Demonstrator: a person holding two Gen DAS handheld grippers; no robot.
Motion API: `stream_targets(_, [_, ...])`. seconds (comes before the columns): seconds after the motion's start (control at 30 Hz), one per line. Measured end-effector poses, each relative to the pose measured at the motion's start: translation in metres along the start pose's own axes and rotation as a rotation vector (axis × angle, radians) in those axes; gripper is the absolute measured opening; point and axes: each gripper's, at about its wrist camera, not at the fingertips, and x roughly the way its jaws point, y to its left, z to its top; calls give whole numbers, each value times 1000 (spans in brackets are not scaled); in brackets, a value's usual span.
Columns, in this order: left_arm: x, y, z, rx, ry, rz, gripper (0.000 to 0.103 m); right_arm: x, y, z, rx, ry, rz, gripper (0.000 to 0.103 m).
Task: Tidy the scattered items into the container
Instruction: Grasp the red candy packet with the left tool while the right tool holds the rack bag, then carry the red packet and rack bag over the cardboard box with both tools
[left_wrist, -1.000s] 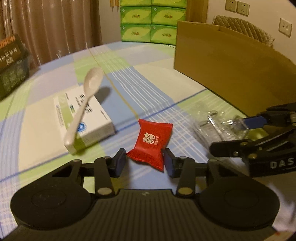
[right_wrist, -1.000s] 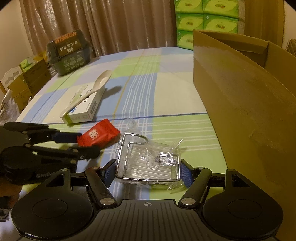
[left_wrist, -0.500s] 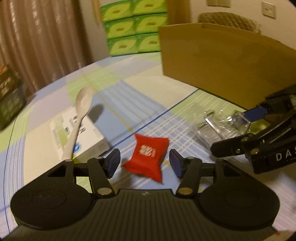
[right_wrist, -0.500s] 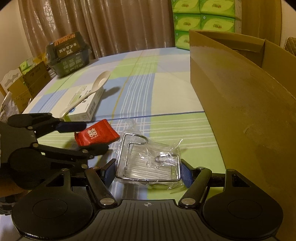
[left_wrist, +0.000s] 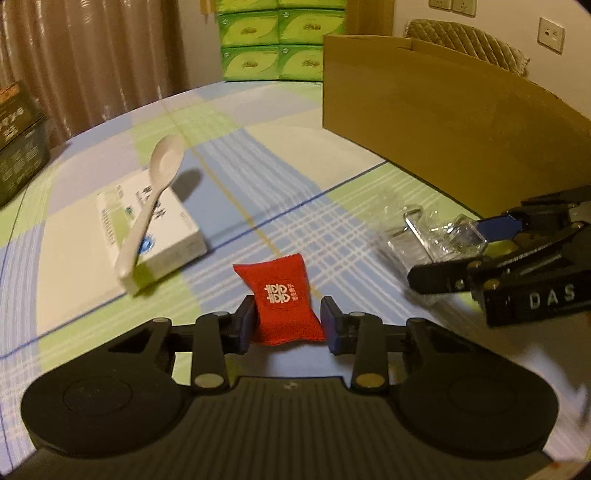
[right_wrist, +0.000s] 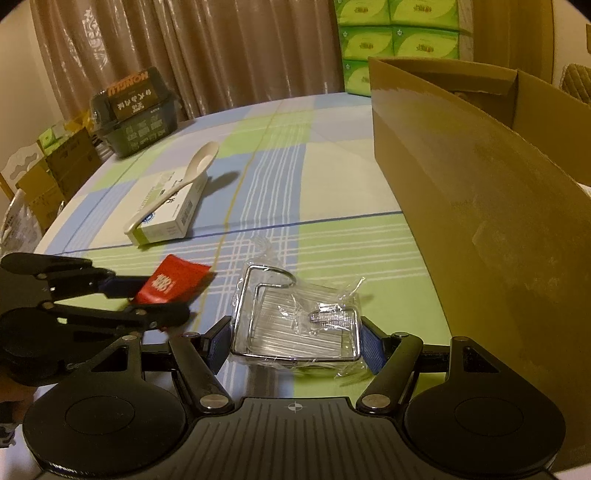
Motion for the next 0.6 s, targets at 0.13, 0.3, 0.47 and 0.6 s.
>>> stream_targets(0.13, [-9, 1, -3, -12, 9, 5, 29, -3, 5, -3, -6, 3, 11, 67])
stream_targets(0.3, [-8, -4, -8, 13, 1, 50, 40, -6, 7, -6, -3, 6, 8, 67])
stream_targets(0.47, [-2, -4, -4, -22, -10, 63, 46, -6, 7, -7, -4, 8, 2, 67])
stream_targets(0.6, [0, -3, -4, -40, -19, 44, 32, -6, 7, -7, -4, 7, 1, 67])
